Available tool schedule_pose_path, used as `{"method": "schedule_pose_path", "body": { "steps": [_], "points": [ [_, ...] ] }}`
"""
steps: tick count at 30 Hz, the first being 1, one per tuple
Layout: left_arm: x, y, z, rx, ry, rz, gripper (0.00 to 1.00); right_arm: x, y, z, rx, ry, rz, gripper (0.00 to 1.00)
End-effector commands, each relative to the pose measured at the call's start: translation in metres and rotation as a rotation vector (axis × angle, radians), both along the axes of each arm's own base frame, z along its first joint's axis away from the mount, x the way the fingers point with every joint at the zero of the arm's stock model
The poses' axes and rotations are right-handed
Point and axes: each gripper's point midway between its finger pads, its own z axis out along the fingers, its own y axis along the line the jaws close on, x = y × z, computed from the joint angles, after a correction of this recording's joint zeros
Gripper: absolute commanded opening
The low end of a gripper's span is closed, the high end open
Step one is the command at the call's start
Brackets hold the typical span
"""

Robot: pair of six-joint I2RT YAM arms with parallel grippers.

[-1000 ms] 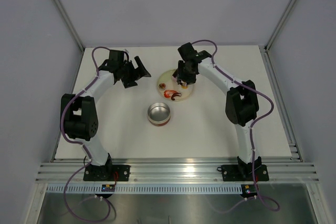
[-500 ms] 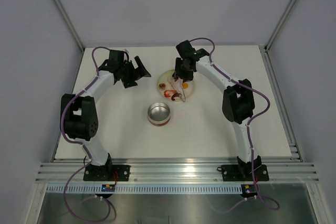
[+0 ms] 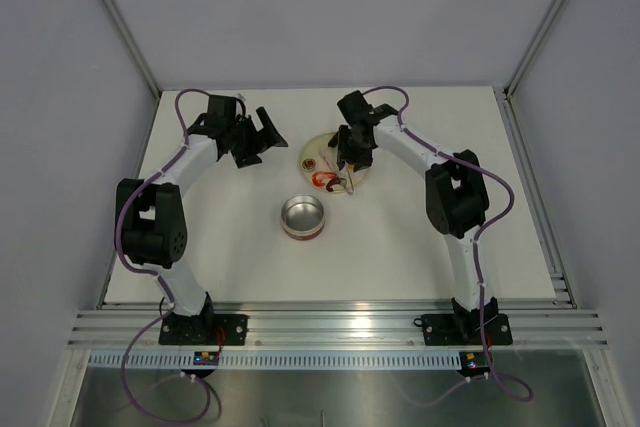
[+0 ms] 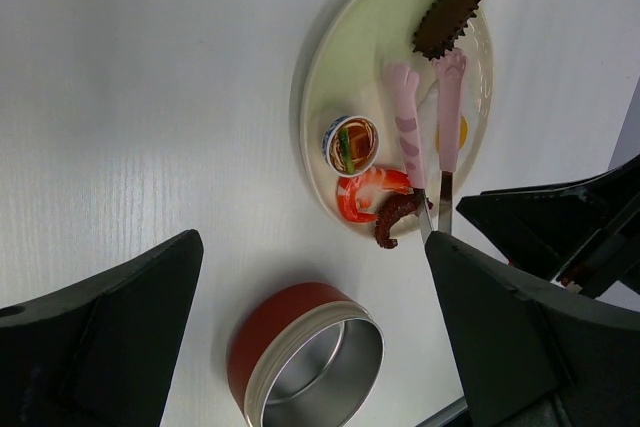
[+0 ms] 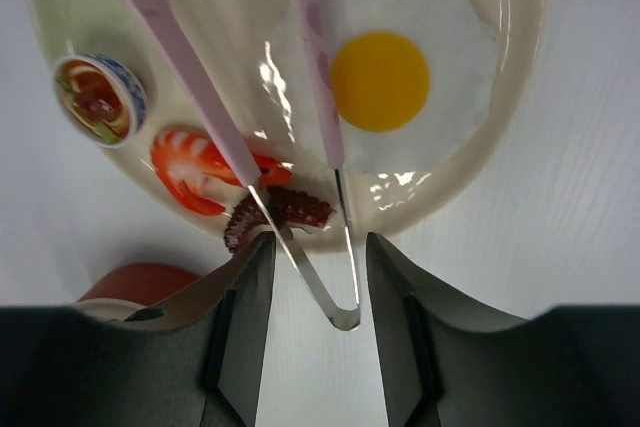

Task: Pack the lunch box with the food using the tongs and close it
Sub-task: Pick up the clamp from the plate.

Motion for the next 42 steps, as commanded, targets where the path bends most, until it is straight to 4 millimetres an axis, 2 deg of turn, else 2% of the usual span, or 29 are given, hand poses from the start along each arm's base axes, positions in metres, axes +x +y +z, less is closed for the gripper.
{"method": "schedule_pose_path", "body": {
  "steps": [1, 6, 12, 17, 24, 28, 37, 41, 42],
  "points": [
    [0.003, 0.002, 0.007, 0.003, -0.043, -0.007, 0.99, -0.005, -0.003, 0.020, 0.024, -0.053, 0.006, 0.49],
    [0.002, 0.002, 0.004, 0.004, -0.035, -0.007, 0.99, -0.016, -0.006, 0.005, 0.021, -0.018, 0.002, 0.48],
    [0.002, 0.002, 0.003, 0.004, -0.034, -0.009, 0.99, -0.014, -0.009, -0.004, 0.003, -0.016, -0.005, 0.44],
    [0.002, 0.003, 0.003, 0.006, -0.032, -0.010, 0.99, -0.013, -0.009, -0.009, 0.000, -0.007, -0.007, 0.36],
    [0.003, 0.001, 0.003, -0.001, -0.029, -0.013, 0.99, -0.013, -0.006, -0.003, 0.015, -0.018, 0.015, 0.20],
    [0.004, 0.000, 0.001, -0.004, -0.027, -0.013, 0.99, -0.012, -0.006, -0.001, 0.014, -0.022, 0.021, 0.20],
    [0.004, 0.001, 0.000, 0.001, -0.024, -0.013, 0.99, -0.013, -0.007, -0.012, -0.005, -0.001, 0.033, 0.24],
    [0.004, 0.001, 0.000, -0.001, -0.025, -0.012, 0.99, -0.014, -0.007, -0.011, -0.006, -0.003, 0.037, 0.15],
    [0.004, 0.001, -0.001, -0.001, -0.023, -0.010, 0.99, -0.014, -0.008, -0.011, -0.008, -0.002, 0.038, 0.09]
  ]
}}
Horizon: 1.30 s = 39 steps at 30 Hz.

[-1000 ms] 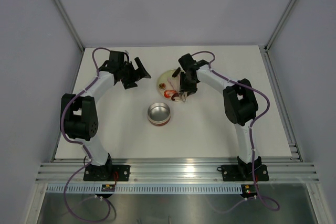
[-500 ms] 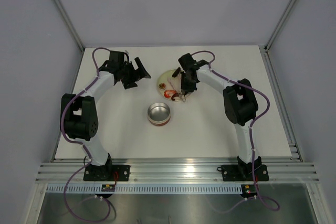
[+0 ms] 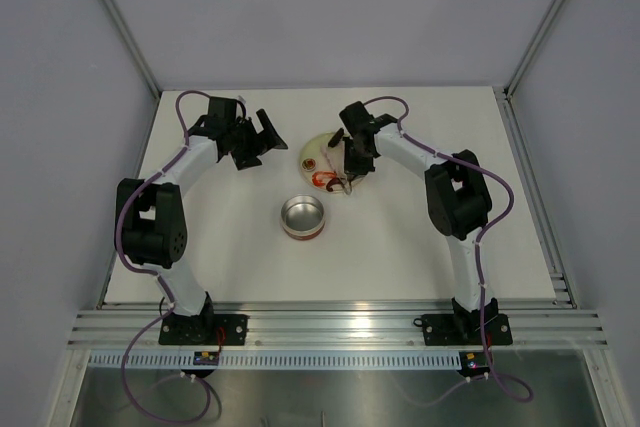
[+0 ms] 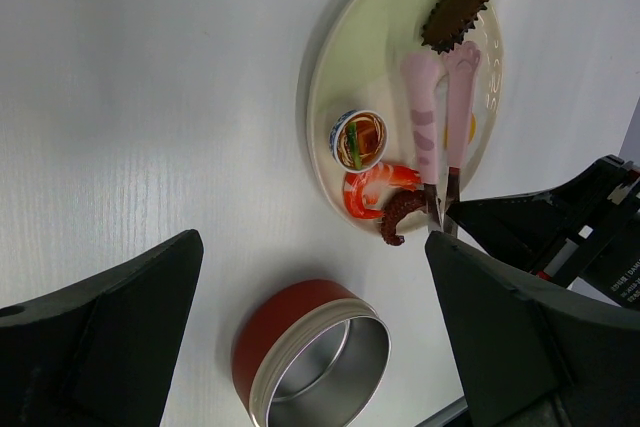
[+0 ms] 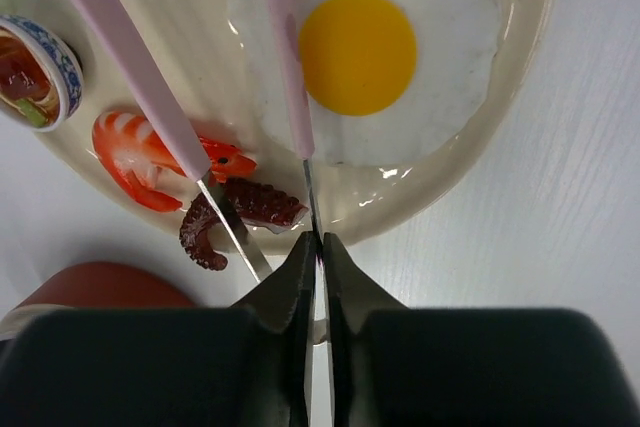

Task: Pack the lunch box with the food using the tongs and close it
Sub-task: Pick up the clamp from the plate, then place the clamp at the center of the board.

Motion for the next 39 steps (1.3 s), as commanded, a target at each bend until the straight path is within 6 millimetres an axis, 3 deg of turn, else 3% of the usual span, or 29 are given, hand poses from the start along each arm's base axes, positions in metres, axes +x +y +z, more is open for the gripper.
{"method": "schedule_pose_path", "body": {
  "steps": [1, 9, 16, 20, 24, 28, 34, 39],
  "points": [
    [0.006, 0.000, 0.003, -0.006, -0.029, -0.007, 0.99, 0.006, 0.005, 0.021, 0.025, -0.044, 0.015, 0.01],
    [0.005, 0.001, 0.004, -0.006, -0.033, -0.003, 0.99, 0.005, 0.004, 0.048, 0.047, -0.088, 0.028, 0.00],
    [0.002, 0.002, -0.001, -0.006, -0.022, 0.002, 0.99, -0.001, 0.006, 0.098, 0.103, -0.158, 0.059, 0.00],
    [0.002, 0.004, -0.001, 0.005, -0.018, 0.004, 0.99, -0.003, -0.016, 0.116, 0.053, -0.222, 0.016, 0.00],
    [0.001, 0.007, 0.003, 0.014, -0.024, 0.003, 0.99, -0.012, -0.060, 0.114, 0.006, -0.238, -0.064, 0.00],
    [-0.001, 0.007, 0.006, 0.018, -0.026, -0.009, 0.99, -0.044, -0.103, 0.097, -0.058, -0.216, -0.109, 0.00],
    [-0.003, 0.004, 0.014, -0.005, -0.036, -0.023, 0.99, -0.100, -0.119, 0.061, -0.054, -0.095, -0.133, 0.00],
    [-0.006, 0.004, 0.016, -0.006, -0.041, -0.028, 0.99, -0.132, -0.122, 0.028, -0.036, 0.005, -0.170, 0.00]
  ]
}}
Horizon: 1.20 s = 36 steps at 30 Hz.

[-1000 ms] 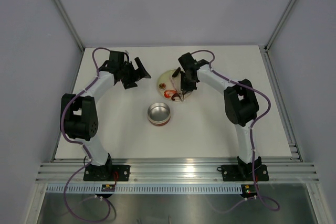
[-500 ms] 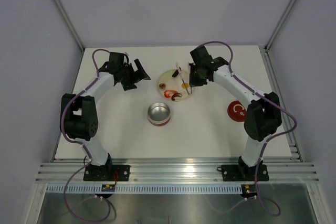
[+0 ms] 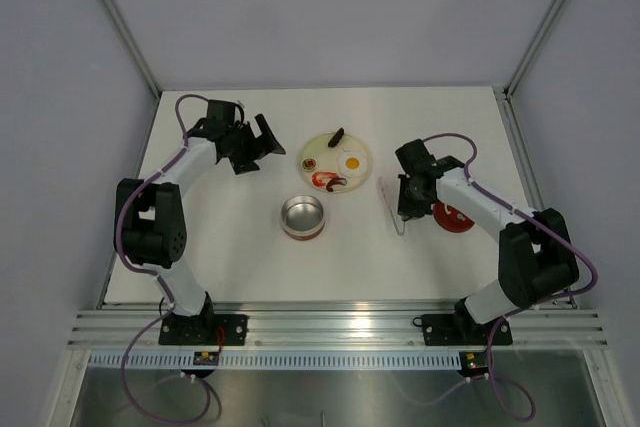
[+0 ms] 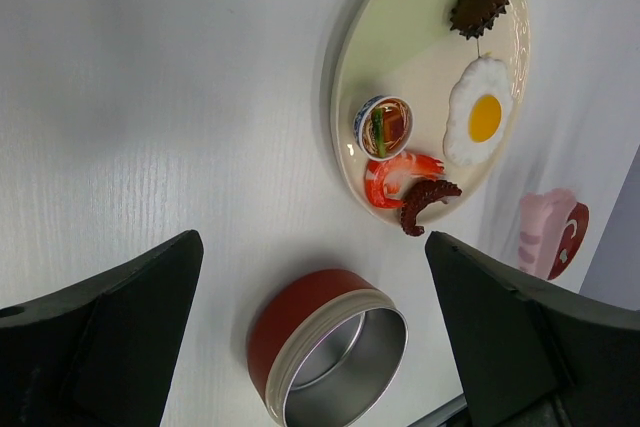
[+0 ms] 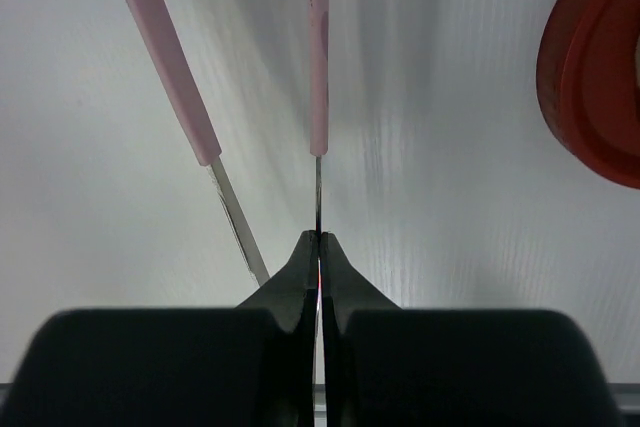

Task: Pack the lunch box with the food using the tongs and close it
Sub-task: Place the clamp at the center of the board, then pick up the clamp at the center of the board.

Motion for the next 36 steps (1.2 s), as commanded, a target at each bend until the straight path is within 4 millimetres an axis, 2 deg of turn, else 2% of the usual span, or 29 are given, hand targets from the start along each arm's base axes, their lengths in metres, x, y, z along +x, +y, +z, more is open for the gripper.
{"method": "schedule_pose_path", "body": {
  "steps": [1, 5, 7, 8, 9, 12, 17, 18, 19, 21, 25, 26, 28, 29, 30, 36],
  "points": [
    [0.002, -0.002, 0.027, -0.020, -0.075, -0.022, 0.99, -0.010, 0.007, -0.005, 0.060, 0.009, -0.036, 0.00],
    [0.002, -0.004, 0.026, -0.029, -0.070, -0.028, 0.99, -0.009, 0.005, -0.017, 0.034, 0.025, -0.047, 0.00],
    [0.001, -0.004, 0.024, -0.027, -0.064, -0.029, 0.99, -0.009, 0.002, -0.023, 0.012, 0.032, -0.055, 0.08],
    [0.001, -0.004, 0.024, -0.026, -0.064, -0.030, 0.99, -0.006, 0.000, -0.024, 0.002, 0.022, -0.059, 0.14],
    [0.001, -0.004, 0.023, -0.026, -0.062, -0.031, 0.99, -0.006, 0.000, -0.026, -0.005, 0.025, -0.061, 0.31],
    [0.000, -0.002, 0.021, -0.015, -0.055, -0.032, 0.99, -0.003, -0.001, -0.025, -0.006, -0.005, -0.072, 0.63],
    [0.002, -0.004, 0.020, -0.023, -0.050, -0.038, 0.99, 0.002, 0.007, -0.016, 0.020, -0.073, -0.085, 0.77],
    [0.003, -0.006, 0.020, -0.029, -0.049, -0.040, 0.99, 0.002, 0.009, -0.014, 0.013, -0.086, -0.080, 0.85],
    [0.003, -0.006, 0.020, -0.032, -0.050, -0.040, 0.99, 0.004, 0.008, -0.013, -0.013, -0.109, -0.082, 0.89],
    [0.004, -0.006, 0.020, -0.035, -0.049, -0.041, 0.99, 0.000, 0.014, -0.015, -0.028, -0.119, -0.068, 0.92],
    [0.004, -0.006, 0.019, -0.035, -0.048, -0.043, 0.99, 0.000, 0.014, -0.024, -0.065, -0.165, -0.093, 0.92],
    [0.003, -0.007, 0.019, -0.035, -0.047, -0.044, 0.99, -0.005, 0.012, -0.031, -0.071, -0.164, -0.095, 0.91],
    [0.002, -0.006, 0.018, -0.033, -0.045, -0.045, 0.99, 0.002, 0.020, -0.032, -0.025, -0.218, -0.098, 0.92],
    [0.003, -0.006, 0.019, -0.033, -0.046, -0.045, 0.99, 0.003, 0.019, -0.032, -0.016, -0.241, -0.106, 0.94],
    [0.002, -0.006, 0.019, -0.031, -0.045, -0.047, 0.99, -0.002, 0.015, -0.041, -0.015, -0.239, -0.130, 0.95],
    [0.002, -0.005, 0.023, -0.027, -0.054, -0.046, 0.99, -0.001, 0.007, -0.042, -0.011, -0.308, -0.184, 0.95]
  ]
}}
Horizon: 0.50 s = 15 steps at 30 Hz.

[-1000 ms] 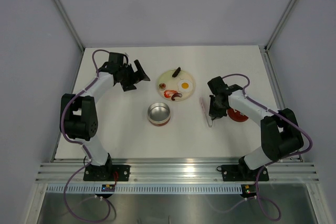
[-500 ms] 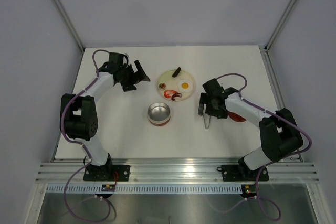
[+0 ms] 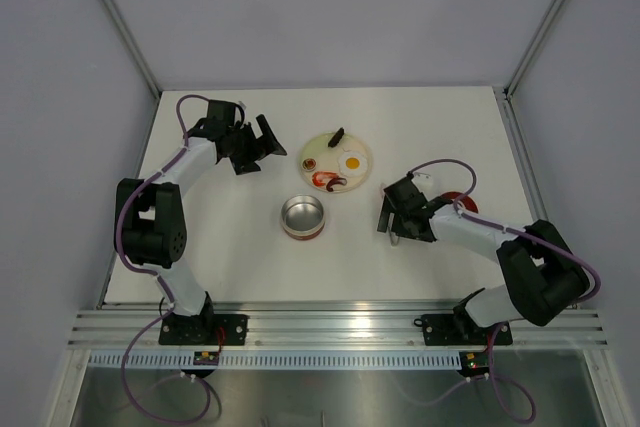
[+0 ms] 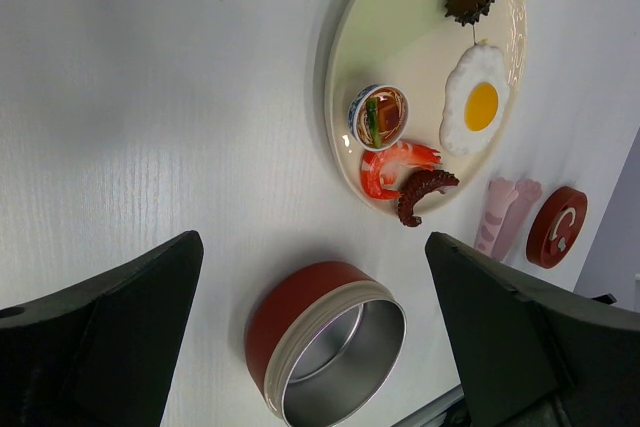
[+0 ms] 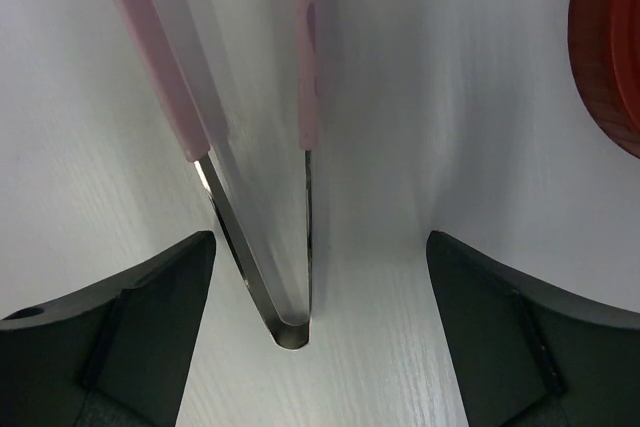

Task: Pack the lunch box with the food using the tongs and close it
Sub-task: Pick up the clamp at the center of the board.

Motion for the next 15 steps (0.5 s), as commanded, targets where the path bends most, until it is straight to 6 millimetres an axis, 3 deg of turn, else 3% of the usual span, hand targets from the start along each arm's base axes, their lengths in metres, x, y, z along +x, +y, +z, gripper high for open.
{"method": "schedule_pose_path", "body": {
  "steps": [1, 6, 15],
  "points": [
    [0.006, -0.003, 0.023, -0.020, -0.059, -0.023, 0.99, 0.023, 0.008, 0.016, 0.048, -0.130, -0.050, 0.94],
    [0.007, -0.006, 0.023, -0.042, -0.056, -0.020, 0.99, 0.022, 0.012, 0.011, 0.007, -0.157, -0.031, 0.92],
    [0.006, -0.008, 0.020, -0.049, -0.050, -0.017, 0.99, 0.033, 0.026, 0.021, -0.090, -0.237, 0.040, 0.83]
  ]
}}
